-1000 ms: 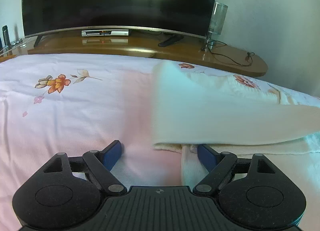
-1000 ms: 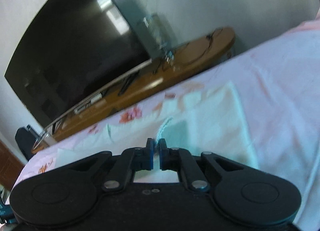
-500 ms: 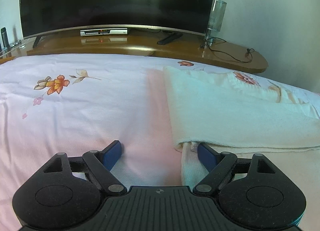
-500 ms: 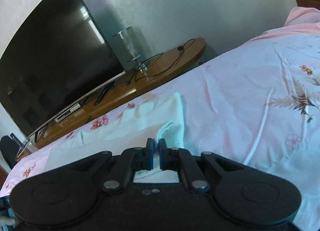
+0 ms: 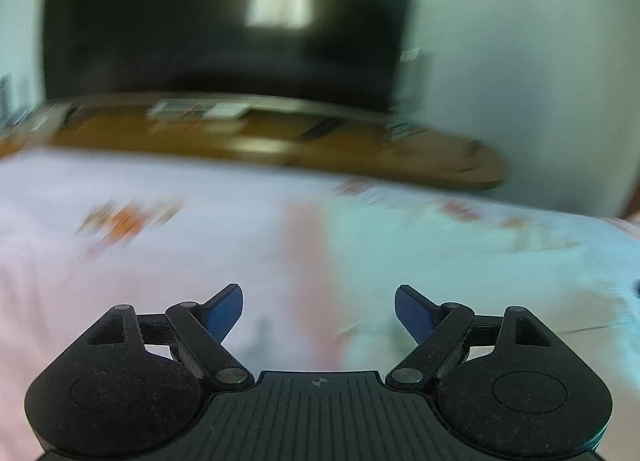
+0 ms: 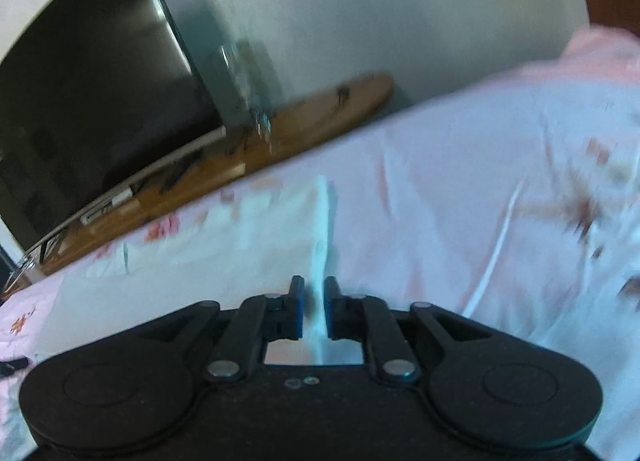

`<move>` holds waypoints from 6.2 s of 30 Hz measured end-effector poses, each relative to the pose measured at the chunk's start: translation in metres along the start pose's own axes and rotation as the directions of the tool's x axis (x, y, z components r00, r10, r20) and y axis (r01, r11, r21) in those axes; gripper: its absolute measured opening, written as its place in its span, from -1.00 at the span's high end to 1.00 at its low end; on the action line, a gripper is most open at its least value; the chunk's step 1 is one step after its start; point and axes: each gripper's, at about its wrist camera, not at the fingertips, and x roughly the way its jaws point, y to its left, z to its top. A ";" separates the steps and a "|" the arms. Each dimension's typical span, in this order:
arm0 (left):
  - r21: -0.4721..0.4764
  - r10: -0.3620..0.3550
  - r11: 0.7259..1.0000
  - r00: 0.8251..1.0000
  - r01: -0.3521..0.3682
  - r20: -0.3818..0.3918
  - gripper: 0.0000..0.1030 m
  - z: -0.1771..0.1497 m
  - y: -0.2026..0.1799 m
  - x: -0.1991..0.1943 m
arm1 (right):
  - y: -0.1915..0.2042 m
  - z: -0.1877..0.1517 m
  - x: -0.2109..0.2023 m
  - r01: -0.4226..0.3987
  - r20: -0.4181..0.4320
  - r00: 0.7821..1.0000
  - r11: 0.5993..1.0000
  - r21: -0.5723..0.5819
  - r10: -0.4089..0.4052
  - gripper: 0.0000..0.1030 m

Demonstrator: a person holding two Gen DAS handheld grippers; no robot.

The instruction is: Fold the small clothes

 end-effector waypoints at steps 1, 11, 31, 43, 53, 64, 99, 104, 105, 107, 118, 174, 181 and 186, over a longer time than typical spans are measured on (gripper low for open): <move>0.036 -0.049 0.998 0.999 0.049 0.001 -0.61 0.004 -0.014 0.005 | 0.004 0.001 -0.001 -0.017 0.007 1.000 1.000 -0.021 0.017 0.78; 0.132 -0.063 0.988 0.990 0.079 -0.124 -0.61 0.000 -0.050 0.079 | 0.013 -0.002 0.042 0.013 -0.110 0.994 0.991 -0.132 -0.027 0.91; 0.036 -0.079 0.996 0.996 0.080 -0.035 -0.61 0.047 -0.021 0.128 | -0.002 0.011 0.053 -0.024 -0.017 1.000 0.994 -0.106 0.022 0.72; 0.049 -0.006 0.999 0.998 0.009 -0.059 -0.86 0.022 -0.003 0.096 | -0.007 0.011 0.038 -0.012 -0.027 1.000 0.994 -0.110 0.009 0.59; 0.050 0.036 0.998 0.993 -0.030 -0.113 -0.86 0.002 0.000 0.084 | -0.004 -0.003 0.037 0.019 -0.127 0.991 0.995 -0.101 -0.031 0.58; 0.041 -0.010 0.999 0.995 0.014 -0.097 -0.36 -0.011 -0.002 0.066 | 0.008 -0.010 0.036 0.004 -0.134 0.991 0.989 -0.146 -0.024 0.75; -0.511 -0.498 0.778 0.854 0.366 -0.147 -0.50 -0.233 0.082 -0.226 | -0.066 -0.182 -0.284 -0.150 -0.263 0.906 0.834 0.531 0.330 0.20; -0.562 -0.531 0.733 0.839 0.383 -0.121 -0.50 -0.237 0.079 -0.221 | -0.066 -0.189 -0.293 -0.153 -0.247 0.909 0.821 0.550 0.335 0.21; -0.569 -0.538 0.726 0.835 0.387 -0.119 -0.50 -0.234 0.076 -0.217 | -0.066 -0.189 -0.292 -0.152 -0.244 0.910 0.818 0.555 0.334 0.21; -0.568 -0.546 0.723 0.829 0.394 -0.120 -0.50 -0.231 0.073 -0.211 | -0.065 -0.187 -0.288 -0.151 -0.234 0.913 0.808 0.569 0.335 0.20; -0.600 -0.566 0.695 0.817 0.397 -0.114 0.03 -0.236 0.079 -0.210 | -0.045 -0.187 -0.269 -0.155 -0.249 0.907 0.820 0.551 0.339 0.26; -0.623 -0.527 0.687 0.847 0.375 -0.072 0.94 -0.262 0.097 -0.222 | -0.052 -0.193 -0.266 -0.155 -0.245 0.921 0.861 0.485 0.303 0.91; -0.624 -0.544 0.645 0.839 0.440 0.030 0.95 -0.228 0.096 -0.231 | -0.032 -0.164 -0.284 -0.231 -0.171 0.932 0.888 0.396 0.319 0.91; -0.602 -0.547 0.636 0.832 0.483 0.090 0.95 -0.175 0.093 -0.217 | -0.010 -0.113 -0.279 -0.282 -0.120 0.938 0.916 0.285 0.326 0.90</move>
